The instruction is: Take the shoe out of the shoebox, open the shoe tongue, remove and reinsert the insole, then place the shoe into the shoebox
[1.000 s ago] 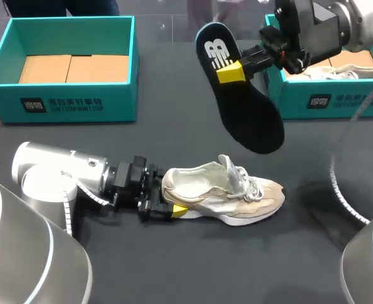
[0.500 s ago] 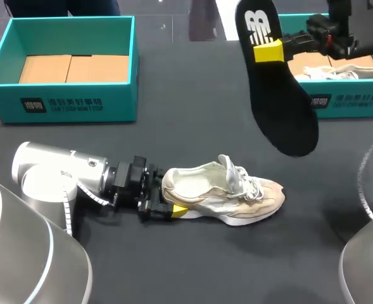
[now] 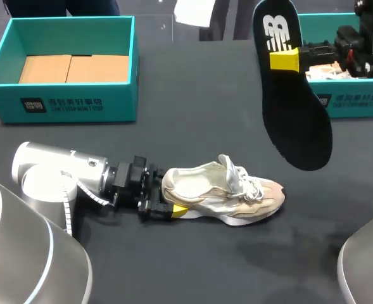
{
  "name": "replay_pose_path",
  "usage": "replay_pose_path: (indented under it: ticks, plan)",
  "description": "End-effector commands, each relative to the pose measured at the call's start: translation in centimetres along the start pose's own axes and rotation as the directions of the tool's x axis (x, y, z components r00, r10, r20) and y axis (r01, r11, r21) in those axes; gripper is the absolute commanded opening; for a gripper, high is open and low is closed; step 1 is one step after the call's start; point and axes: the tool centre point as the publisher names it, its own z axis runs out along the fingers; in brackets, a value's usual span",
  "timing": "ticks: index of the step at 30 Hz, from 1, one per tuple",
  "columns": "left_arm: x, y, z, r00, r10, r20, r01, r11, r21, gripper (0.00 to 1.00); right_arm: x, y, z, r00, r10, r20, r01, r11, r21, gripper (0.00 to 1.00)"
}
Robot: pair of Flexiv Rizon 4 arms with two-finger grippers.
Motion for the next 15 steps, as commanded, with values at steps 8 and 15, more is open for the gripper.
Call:
replay_pose_path:
  ticks: [8,15]
  plan:
    - [0.0,0.0,0.0,1.000,0.000,0.000,0.000,1.000,-0.001,0.00,2.4,-1.0,-1.2,0.984,0.007,0.177,0.002,0.999,-0.052,0.00]
    - [0.0,0.0,0.0,1.000,0.000,0.000,0.000,1.000,-0.001,0.00,3.2,-1.8,-1.7,0.993,0.021,0.118,-0.013,0.997,-0.073,0.00]
